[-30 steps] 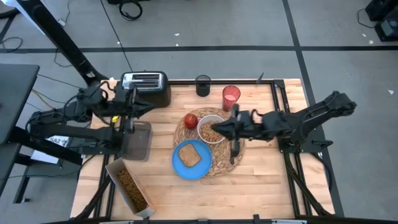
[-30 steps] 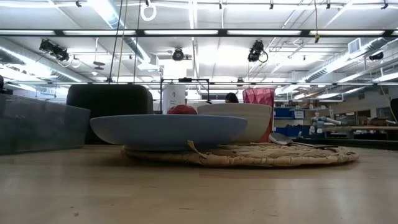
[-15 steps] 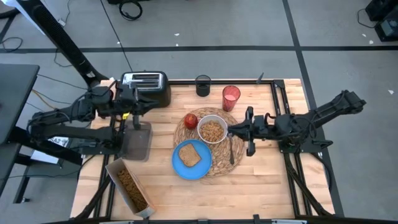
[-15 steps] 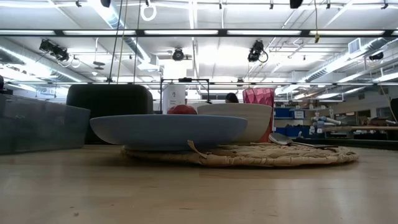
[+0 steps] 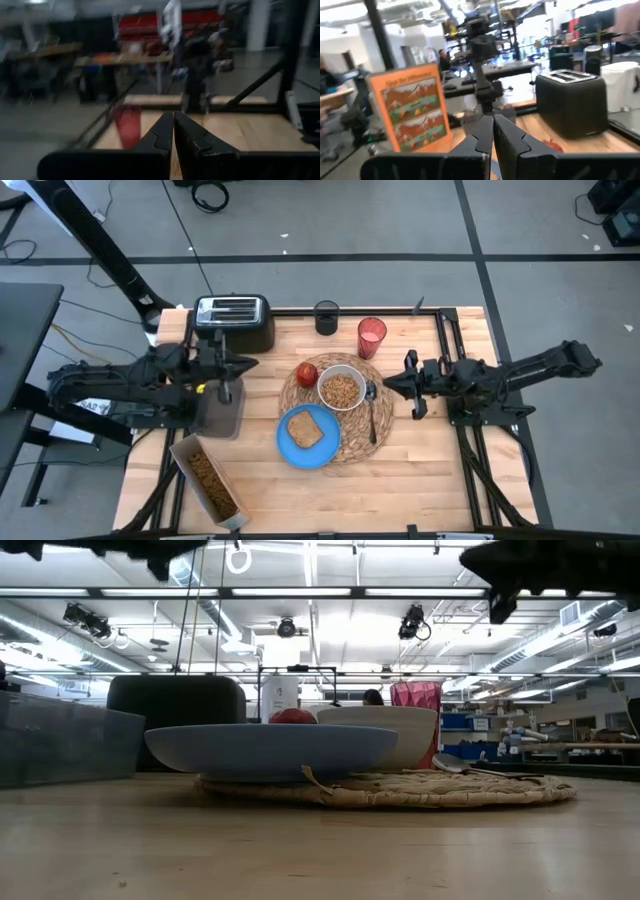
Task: Arrange a breakfast setting
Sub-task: Return to Home Position
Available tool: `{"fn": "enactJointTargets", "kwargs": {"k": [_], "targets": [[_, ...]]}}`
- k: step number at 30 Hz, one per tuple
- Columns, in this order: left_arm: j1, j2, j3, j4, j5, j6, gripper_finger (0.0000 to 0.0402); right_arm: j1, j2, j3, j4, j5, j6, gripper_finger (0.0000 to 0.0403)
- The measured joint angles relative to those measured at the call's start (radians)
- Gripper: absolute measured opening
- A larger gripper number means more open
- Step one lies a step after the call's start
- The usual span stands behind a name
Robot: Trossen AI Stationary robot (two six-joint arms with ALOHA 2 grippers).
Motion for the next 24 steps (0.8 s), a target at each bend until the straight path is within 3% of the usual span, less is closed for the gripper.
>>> {"fn": "enactJointTargets", "kwargs": {"k": [3, 8, 11, 17, 20, 24], "targets": [[0.010, -0.023, -0.023, -0.029, -0.032, -0.075, 0.0023, -0.034, -0.070, -0.016, -0.109, -0.043, -0.021, 0.0025], [-0.006, -0.057, -0.079, 0.041, 0.076, 0.059, 0.0023, -0.050, -0.162, -0.016, -0.217, -0.029, -0.179, 0.0022], [-0.005, -0.076, -0.123, 0.043, 0.072, 0.027, 0.0023, -0.124, -0.202, -0.016, -0.244, -0.019, -0.131, 0.0022], [-0.006, -0.099, -0.166, 0.029, 0.075, 0.026, 0.0023, -0.261, -0.255, -0.024, -0.303, -0.181, -0.142, 0.0024], [-0.005, -0.123, -0.166, -0.027, 0.016, 0.005, 0.0023, -0.274, -0.269, -0.042, -0.300, -0.214, -0.132, 0.0024], [-0.030, -0.165, -0.166, -0.070, 0.022, 0.039, 0.0023, -0.239, -0.295, -0.058, -0.282, -0.201, -0.173, 0.0022]]}}
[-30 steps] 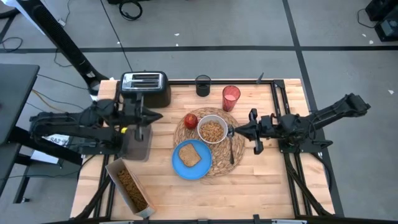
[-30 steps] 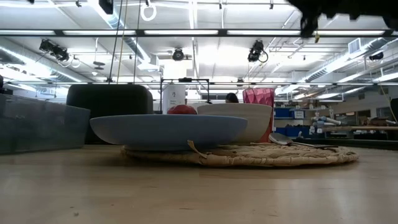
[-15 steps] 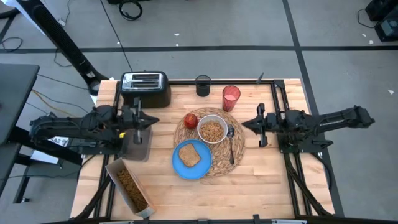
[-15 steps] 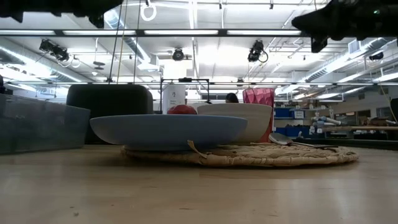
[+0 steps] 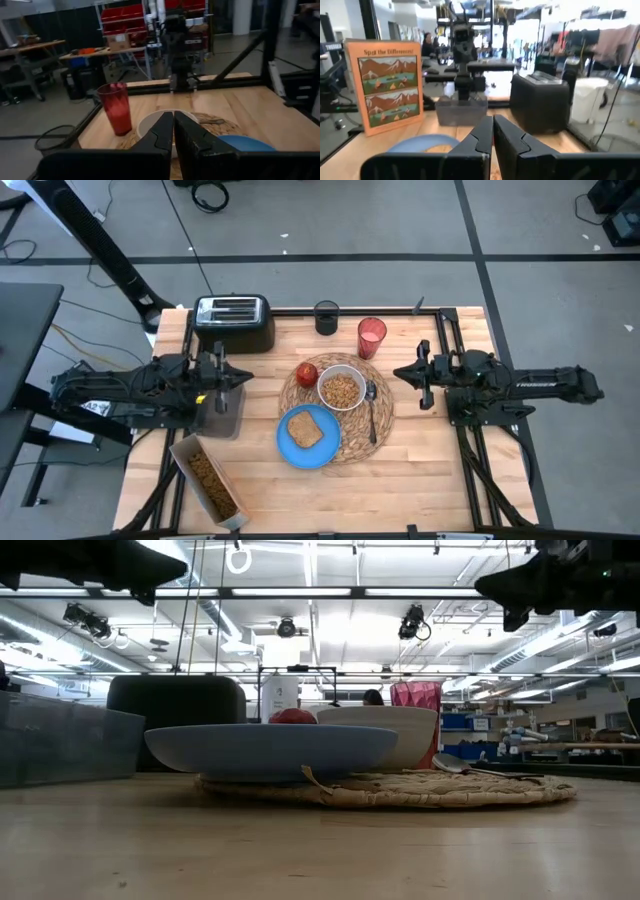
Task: Arrange a breakfast setting
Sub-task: Return to Home Position
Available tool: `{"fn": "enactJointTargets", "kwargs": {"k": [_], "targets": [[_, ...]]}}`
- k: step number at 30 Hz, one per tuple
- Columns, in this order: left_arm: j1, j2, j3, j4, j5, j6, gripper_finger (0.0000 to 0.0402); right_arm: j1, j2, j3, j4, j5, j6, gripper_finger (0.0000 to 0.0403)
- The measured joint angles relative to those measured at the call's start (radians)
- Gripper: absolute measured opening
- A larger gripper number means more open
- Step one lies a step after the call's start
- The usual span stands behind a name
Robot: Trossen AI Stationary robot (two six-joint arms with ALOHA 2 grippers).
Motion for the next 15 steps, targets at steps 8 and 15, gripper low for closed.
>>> {"fn": "enactJointTargets", "kwargs": {"k": [8, 15], "targets": [[-0.059, -0.129, -0.010, -0.083, 0.001, 0.024, 0.0023, 0.025, -0.103, -0.182, 0.228, -0.003, 0.095, 0.0020], [-0.068, -0.234, -0.139, 0.036, 0.000, 0.023, 0.0023, 0.015, -0.148, -0.181, 0.109, 0.022, 0.084, 0.0021]]}}
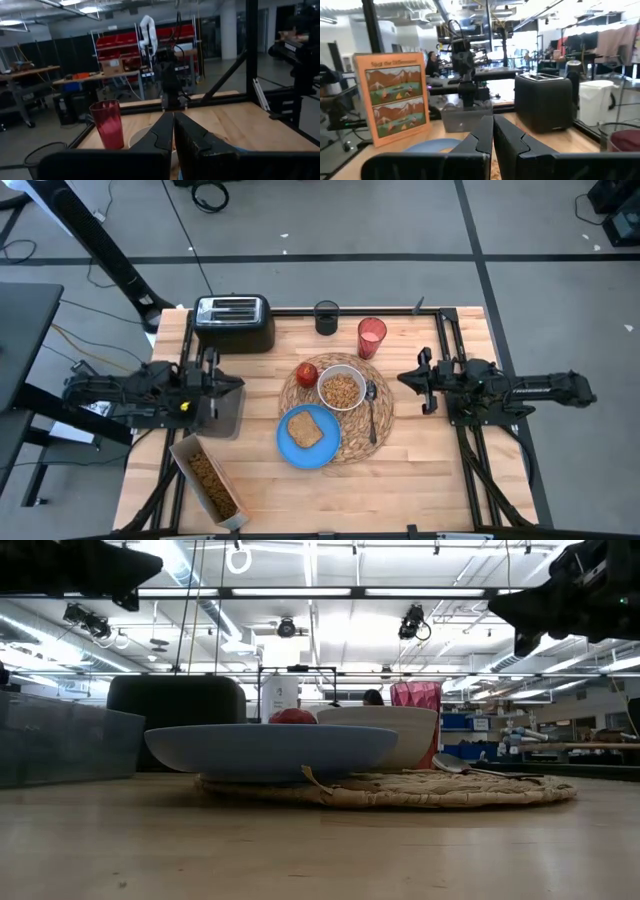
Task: Arrange a breakfast setting
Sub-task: Return to Home Position
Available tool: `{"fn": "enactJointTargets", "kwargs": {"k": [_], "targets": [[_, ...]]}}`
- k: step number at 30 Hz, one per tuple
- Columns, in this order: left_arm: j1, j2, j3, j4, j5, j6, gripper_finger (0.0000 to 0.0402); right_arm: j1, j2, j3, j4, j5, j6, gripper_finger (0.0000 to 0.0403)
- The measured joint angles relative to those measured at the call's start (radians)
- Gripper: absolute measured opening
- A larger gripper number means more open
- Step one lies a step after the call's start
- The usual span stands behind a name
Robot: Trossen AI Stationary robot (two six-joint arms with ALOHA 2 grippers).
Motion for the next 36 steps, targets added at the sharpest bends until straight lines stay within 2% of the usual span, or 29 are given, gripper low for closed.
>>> {"fn": "enactJointTargets", "kwargs": {"k": [10, 17, 22, 25, 29, 36], "targets": [[0.000, -0.175, -0.161, 0.025, 0.000, -0.080, 0.0023, -0.033, -0.008, 0.000, -0.017, -0.002, -0.006, 0.0021], [0.000, -0.171, -0.202, 0.119, -0.001, -0.099, 0.0023, -0.038, -0.028, 0.000, -0.089, -0.011, 0.054, 0.0021], [0.000, -0.170, -0.202, 0.118, 0.000, -0.079, 0.0023, -0.043, -0.082, 0.000, -0.132, 0.147, 0.012, 0.0022], [0.000, -0.170, -0.203, 0.111, 0.001, -0.092, 0.0023, -0.044, -0.094, 0.000, -0.168, 0.145, -0.013, 0.0022], [0.000, -0.170, -0.203, 0.095, 0.064, -0.111, 0.0023, -0.043, -0.089, 0.000, -0.253, 0.142, 0.004, 0.0023], [-0.001, -0.170, -0.203, 0.072, 0.068, -0.101, 0.0023, -0.042, -0.087, 0.000, -0.372, 0.091, 0.019, 0.0023]]}}
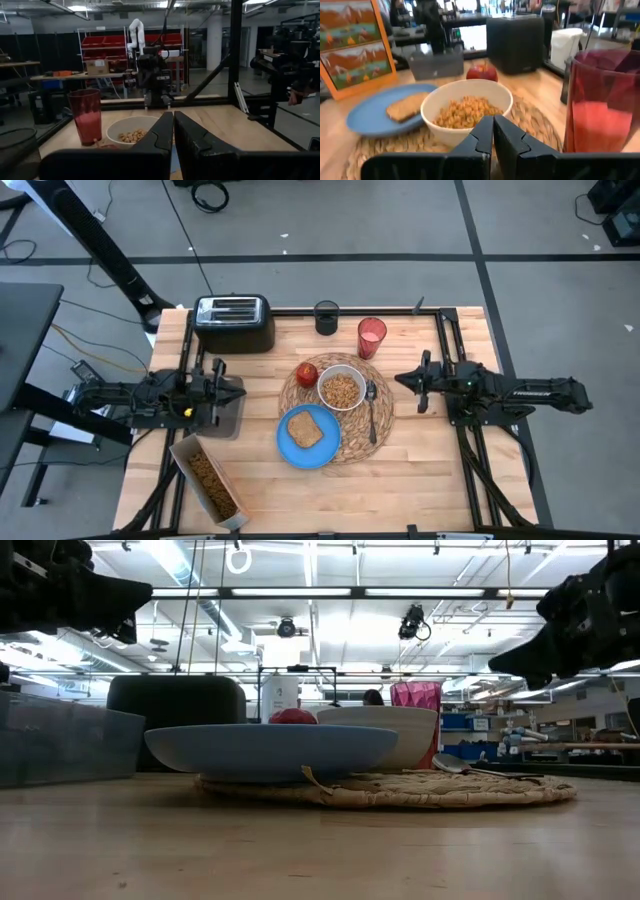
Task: Arrange a breakfast setting
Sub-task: Return to Home Position
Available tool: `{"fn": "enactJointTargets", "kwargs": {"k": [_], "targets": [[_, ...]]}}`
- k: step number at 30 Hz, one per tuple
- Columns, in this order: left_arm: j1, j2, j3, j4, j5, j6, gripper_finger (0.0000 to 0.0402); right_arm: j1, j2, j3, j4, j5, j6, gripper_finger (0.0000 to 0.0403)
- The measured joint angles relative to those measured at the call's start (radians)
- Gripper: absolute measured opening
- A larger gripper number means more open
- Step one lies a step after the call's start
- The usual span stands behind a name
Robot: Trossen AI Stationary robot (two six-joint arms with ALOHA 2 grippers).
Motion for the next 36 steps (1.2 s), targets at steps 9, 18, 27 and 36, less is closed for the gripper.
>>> {"fn": "enactJointTargets", "kwargs": {"k": [9, 18, 27, 36], "targets": [[0.000, 0.000, 0.000, 0.023, 0.000, -0.007, 0.0023, 0.001, -0.044, 0.000, 0.018, -0.037, 0.059, 0.0023], [0.000, 0.000, 0.000, 0.008, 0.004, -0.003, 0.0023, 0.157, -0.078, 0.000, 0.058, -0.001, 0.083, 0.0015], [0.000, 0.002, -0.001, -0.063, 0.005, -0.034, 0.0023, 0.201, -0.147, 0.000, 0.032, 0.037, 0.006, 0.0016], [0.000, 0.003, -0.001, -0.125, 0.008, -0.166, 0.0023, 0.189, -0.133, 0.000, 0.005, 0.005, -0.080, 0.0022]]}}
